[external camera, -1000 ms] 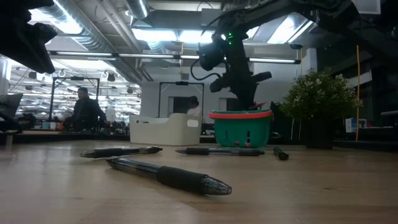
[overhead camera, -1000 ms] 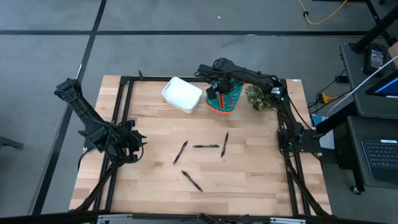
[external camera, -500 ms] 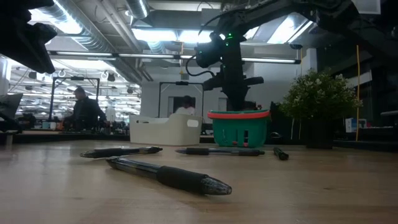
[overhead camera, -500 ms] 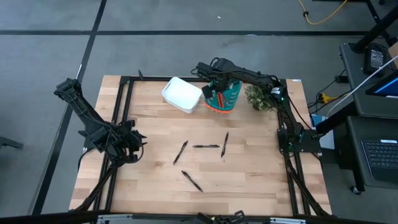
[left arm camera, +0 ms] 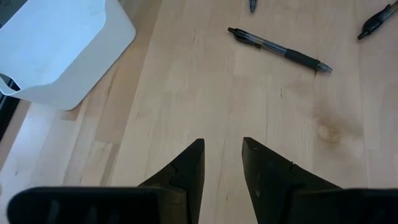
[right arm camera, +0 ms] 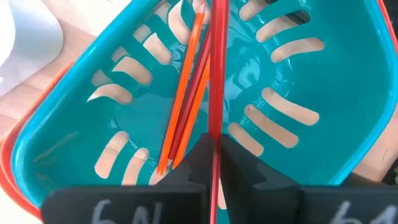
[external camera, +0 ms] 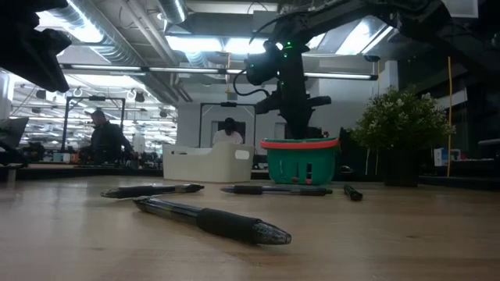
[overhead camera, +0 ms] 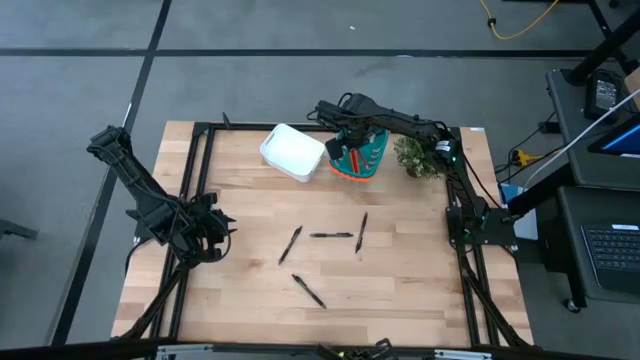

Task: Sort pens & pencils
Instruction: Put the red pencil into the green basket, then put the black pen into the white bin

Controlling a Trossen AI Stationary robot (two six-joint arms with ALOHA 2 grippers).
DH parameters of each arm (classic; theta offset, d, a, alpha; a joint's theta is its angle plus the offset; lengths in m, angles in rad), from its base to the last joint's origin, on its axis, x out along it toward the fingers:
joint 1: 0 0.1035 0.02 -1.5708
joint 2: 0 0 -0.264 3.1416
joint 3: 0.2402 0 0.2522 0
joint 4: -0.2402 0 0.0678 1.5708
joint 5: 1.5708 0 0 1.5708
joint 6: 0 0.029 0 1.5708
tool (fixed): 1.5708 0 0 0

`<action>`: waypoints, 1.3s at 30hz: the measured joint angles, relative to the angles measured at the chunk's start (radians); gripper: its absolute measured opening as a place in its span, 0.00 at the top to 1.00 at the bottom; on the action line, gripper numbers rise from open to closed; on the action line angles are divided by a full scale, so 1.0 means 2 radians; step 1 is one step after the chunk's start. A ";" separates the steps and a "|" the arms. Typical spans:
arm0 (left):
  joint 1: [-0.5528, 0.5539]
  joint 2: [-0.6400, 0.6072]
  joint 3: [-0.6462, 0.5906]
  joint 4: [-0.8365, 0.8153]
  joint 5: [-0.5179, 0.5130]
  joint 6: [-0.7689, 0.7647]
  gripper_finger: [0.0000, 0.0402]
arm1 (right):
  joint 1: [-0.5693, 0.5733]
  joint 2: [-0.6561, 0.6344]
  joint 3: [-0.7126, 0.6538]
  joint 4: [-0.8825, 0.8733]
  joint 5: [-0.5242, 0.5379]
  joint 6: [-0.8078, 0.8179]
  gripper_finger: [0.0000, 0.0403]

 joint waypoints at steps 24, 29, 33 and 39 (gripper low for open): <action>0.000 0.000 0.000 0.013 -0.053 0.004 0.75 | 0.059 -0.044 0.000 -0.068 0.150 -0.075 0.71; 0.000 0.000 0.000 0.028 -0.082 0.005 0.75 | 0.100 -0.094 0.001 -0.063 0.157 -0.096 0.71; 0.000 0.000 0.000 0.050 -0.094 0.014 0.75 | 0.128 -0.131 0.001 -0.047 0.137 -0.100 0.71; -0.012 0.000 0.000 0.101 -0.095 0.047 0.75 | 0.176 -0.165 0.001 -0.023 0.115 -0.126 0.73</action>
